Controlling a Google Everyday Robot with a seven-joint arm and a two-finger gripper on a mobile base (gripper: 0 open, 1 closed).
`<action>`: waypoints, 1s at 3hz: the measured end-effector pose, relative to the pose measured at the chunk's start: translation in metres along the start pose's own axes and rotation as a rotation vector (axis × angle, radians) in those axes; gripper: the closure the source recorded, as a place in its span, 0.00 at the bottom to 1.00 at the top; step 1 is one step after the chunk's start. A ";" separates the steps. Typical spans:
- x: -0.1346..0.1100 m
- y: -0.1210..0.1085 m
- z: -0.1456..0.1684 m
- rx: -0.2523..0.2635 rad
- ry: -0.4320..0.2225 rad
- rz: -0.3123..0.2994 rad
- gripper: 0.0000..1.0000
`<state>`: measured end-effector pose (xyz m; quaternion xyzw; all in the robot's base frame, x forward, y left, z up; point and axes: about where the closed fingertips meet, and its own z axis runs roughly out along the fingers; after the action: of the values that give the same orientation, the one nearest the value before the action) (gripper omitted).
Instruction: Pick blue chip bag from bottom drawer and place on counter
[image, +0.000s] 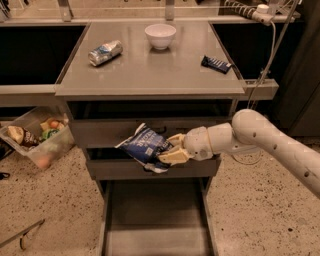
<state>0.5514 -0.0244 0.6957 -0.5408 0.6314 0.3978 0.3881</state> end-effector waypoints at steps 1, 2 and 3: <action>-0.069 0.033 -0.021 -0.031 -0.056 -0.062 1.00; -0.133 0.043 -0.041 -0.038 -0.088 -0.129 1.00; -0.189 0.025 -0.053 -0.036 -0.077 -0.212 1.00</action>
Offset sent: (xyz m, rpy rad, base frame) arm -0.0285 0.0197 0.2286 0.1222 -0.2010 0.0962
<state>0.5449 -0.0006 0.8921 -0.5958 0.5479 0.3864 0.4422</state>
